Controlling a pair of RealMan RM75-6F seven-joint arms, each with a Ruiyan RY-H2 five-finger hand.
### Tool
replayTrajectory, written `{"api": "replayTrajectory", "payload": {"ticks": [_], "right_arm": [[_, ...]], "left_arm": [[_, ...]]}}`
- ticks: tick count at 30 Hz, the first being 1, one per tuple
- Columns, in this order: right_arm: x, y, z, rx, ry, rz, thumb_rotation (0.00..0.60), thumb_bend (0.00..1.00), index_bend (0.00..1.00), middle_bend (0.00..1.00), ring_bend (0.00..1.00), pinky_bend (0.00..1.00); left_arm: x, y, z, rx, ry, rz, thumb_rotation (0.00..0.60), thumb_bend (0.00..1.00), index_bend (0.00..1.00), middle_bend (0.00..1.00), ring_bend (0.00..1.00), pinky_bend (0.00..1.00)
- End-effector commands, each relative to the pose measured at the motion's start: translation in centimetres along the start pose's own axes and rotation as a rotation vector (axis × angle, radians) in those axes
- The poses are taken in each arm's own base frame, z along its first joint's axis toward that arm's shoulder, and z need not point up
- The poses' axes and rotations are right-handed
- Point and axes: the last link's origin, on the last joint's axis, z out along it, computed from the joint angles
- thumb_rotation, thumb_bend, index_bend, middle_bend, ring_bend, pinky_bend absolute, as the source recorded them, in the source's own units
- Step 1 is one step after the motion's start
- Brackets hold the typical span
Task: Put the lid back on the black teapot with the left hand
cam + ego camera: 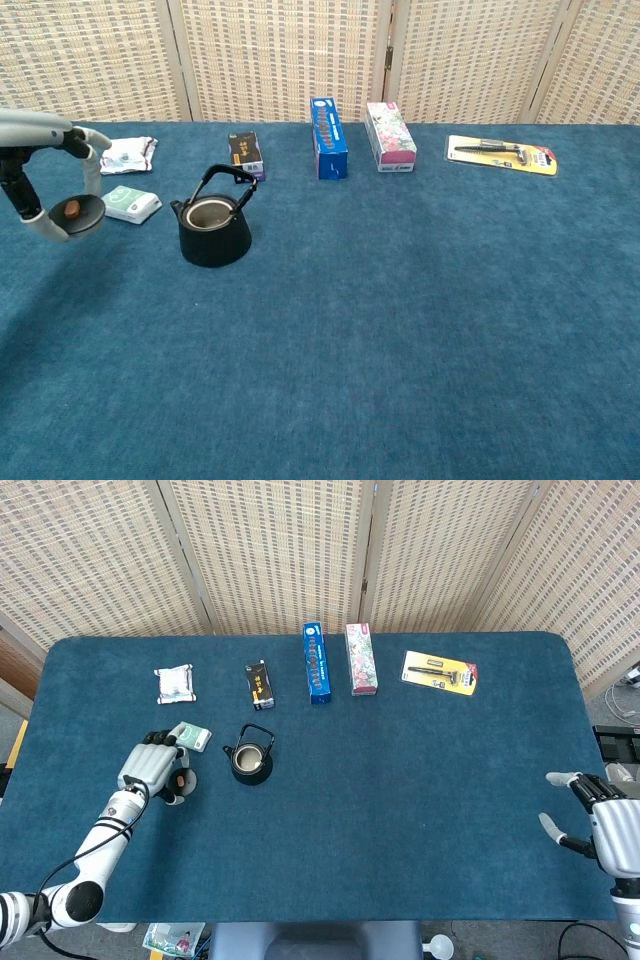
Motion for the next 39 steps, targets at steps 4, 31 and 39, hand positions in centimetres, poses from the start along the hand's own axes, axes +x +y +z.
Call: {"api": "replayTrajectory", "payload": {"ticks": [4, 31, 39], "right_arm": [[0.3, 0.2, -0.2, -0.003, 0.01, 0.007, 0.6, 0.26, 0.32, 0.38, 0.33, 0.48], [1.4, 1.0, -0.7, -0.02, 0.045, 0.036, 0.6, 0.26, 0.32, 0.38, 0.33, 0.48], [1.4, 1.1, -0.7, -0.021, 0.042, 0.039, 0.6, 0.26, 0.32, 0.38, 0.33, 0.48]], "left_arm": [[1.3, 2.1, 0.8, -0.04, 0.005, 0.025, 0.6, 0.07, 0.5, 0.0, 0.0, 0.04], [3.7, 8.6, 4.8, -0.073, -0.026, 0.044, 0.6, 0.07, 0.51, 0.0, 0.0, 0.04], [3.4, 9.3, 5.8, -0.061, -0.047, 0.057, 0.6, 0.07, 0.51, 0.0, 0.0, 0.04]]}}
